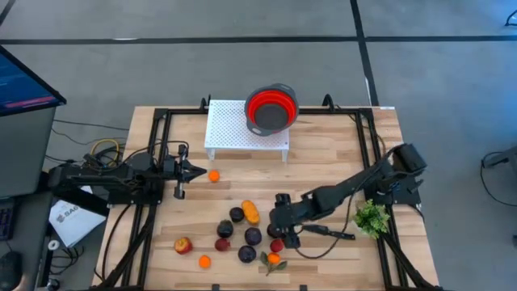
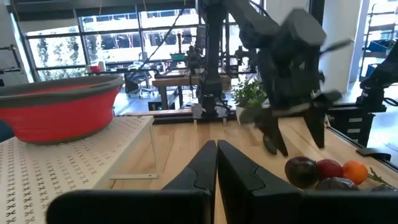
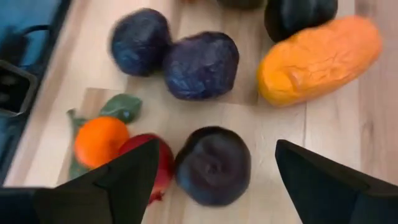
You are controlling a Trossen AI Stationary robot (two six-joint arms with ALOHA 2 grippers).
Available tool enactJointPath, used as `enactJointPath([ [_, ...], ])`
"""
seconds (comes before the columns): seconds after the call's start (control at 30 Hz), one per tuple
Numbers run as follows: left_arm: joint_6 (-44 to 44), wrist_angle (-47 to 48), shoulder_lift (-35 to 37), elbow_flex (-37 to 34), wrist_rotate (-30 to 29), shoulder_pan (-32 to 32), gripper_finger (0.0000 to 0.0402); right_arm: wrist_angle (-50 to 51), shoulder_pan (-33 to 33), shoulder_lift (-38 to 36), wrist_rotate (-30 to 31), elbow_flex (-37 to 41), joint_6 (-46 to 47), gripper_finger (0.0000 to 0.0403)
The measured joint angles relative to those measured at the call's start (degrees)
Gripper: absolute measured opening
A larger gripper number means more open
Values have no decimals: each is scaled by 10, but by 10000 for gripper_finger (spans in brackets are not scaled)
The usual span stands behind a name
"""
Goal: Pick & Place Fruit
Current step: Put the plum into the red strainer on the shelf
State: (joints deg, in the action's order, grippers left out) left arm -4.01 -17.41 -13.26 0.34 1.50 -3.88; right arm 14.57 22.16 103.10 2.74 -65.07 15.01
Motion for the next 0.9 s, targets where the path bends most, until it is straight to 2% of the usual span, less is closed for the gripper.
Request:
enactJointPath([
  [0.37, 4, -4, -2, 0, 2, 0, 8, 29, 8, 60, 15, -15, 92, 296],
  [0.5, 4, -6, -2, 0, 3, 0, 8, 45, 12, 60, 38, -15, 109, 271],
  [0.7, 4, -7, -2, 0, 3, 0, 8, 46, 11, 60, 64, -15, 115, 208],
  [0.9, 4, -7, -2, 0, 3, 0, 8, 52, -6, 33, 64, -29, 120, 204],
])
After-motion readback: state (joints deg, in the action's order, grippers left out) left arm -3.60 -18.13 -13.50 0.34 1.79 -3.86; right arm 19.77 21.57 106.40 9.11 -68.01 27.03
